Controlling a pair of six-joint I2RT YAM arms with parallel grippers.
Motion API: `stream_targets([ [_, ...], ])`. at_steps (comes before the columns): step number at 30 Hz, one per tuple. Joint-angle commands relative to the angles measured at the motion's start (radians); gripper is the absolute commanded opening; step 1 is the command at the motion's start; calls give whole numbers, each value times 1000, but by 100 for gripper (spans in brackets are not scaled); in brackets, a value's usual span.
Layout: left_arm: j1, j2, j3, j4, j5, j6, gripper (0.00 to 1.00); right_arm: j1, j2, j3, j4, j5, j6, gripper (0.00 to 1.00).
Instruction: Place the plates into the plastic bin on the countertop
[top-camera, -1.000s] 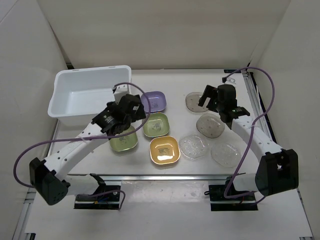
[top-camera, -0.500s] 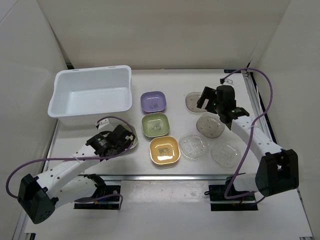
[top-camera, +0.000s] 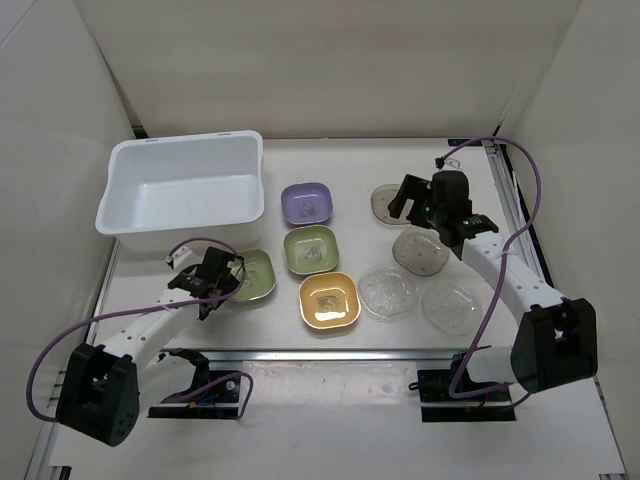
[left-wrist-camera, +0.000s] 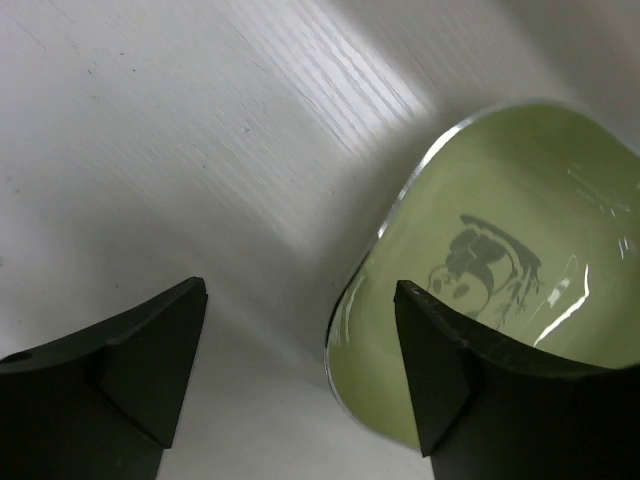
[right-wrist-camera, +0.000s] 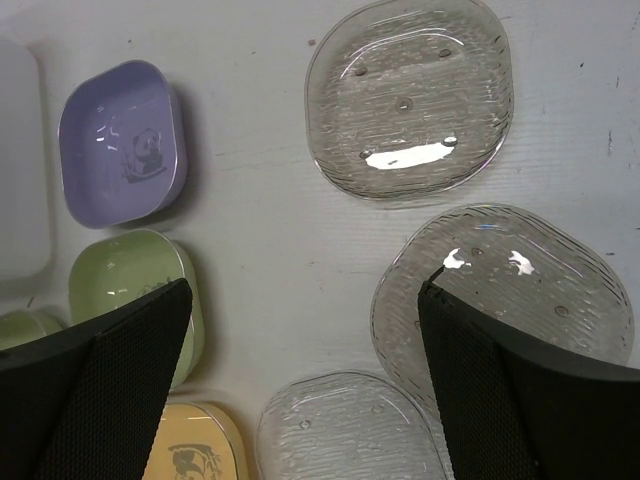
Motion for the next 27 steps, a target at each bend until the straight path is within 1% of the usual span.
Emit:
stream_targets([
  [1,64,-4,-37,159,83,91,83,-1,-24,23,17,-9,0,96],
  [2,71,2,-42,174,83,101,81,-1,-27,20,14,-3,7,95],
  [3,77,7,-51,180,85,106,76,7,-29,18,17,4,6,95],
  [5,80,20,-61,214,103,127,72,-1,-27,19,11,3,4,95],
  [6,78,26,-66,232,114,132,63,-1,-27,18,5,9,1,95],
  [8,80,45,-77,278,142,147,54,7,-27,15,8,15,4,95],
  [9,77,51,-78,288,149,146,44,0,-27,18,5,21,7,95],
  [12,71,63,-68,282,155,157,28,2,-27,18,5,20,7,94],
  [13,69,57,-65,273,152,154,12,-1,-30,18,5,15,7,94],
  [14,69,48,-54,257,148,157,10,-1,-30,19,2,15,7,94],
  [16,48,18,-33,196,139,170,10,-1,-33,20,-8,15,10,94],
  [17,35,8,-22,162,113,167,10,-2,-33,18,-8,12,7,94],
  [18,16,-4,-8,86,97,157,10,-1,-32,16,-5,17,7,94],
  [19,-16,-13,10,52,90,158,10,-1,-40,15,-5,3,7,94],
  [20,-24,-35,15,27,88,166,10,-1,-40,13,2,-9,4,94],
  [21,-37,-47,23,6,114,201,10,2,-37,12,5,-15,-11,94],
  [22,-76,-71,30,-4,122,204,10,6,-43,6,17,-28,-10,94],
  [23,-93,-78,35,-1,170,221,10,6,-40,4,23,-34,-23,94],
  [25,-148,-93,78,6,218,261,10,6,-40,-3,35,-46,-28,94],
  [27,-181,-96,138,6,266,316,10,4,-35,-7,48,-46,-48,94],
])
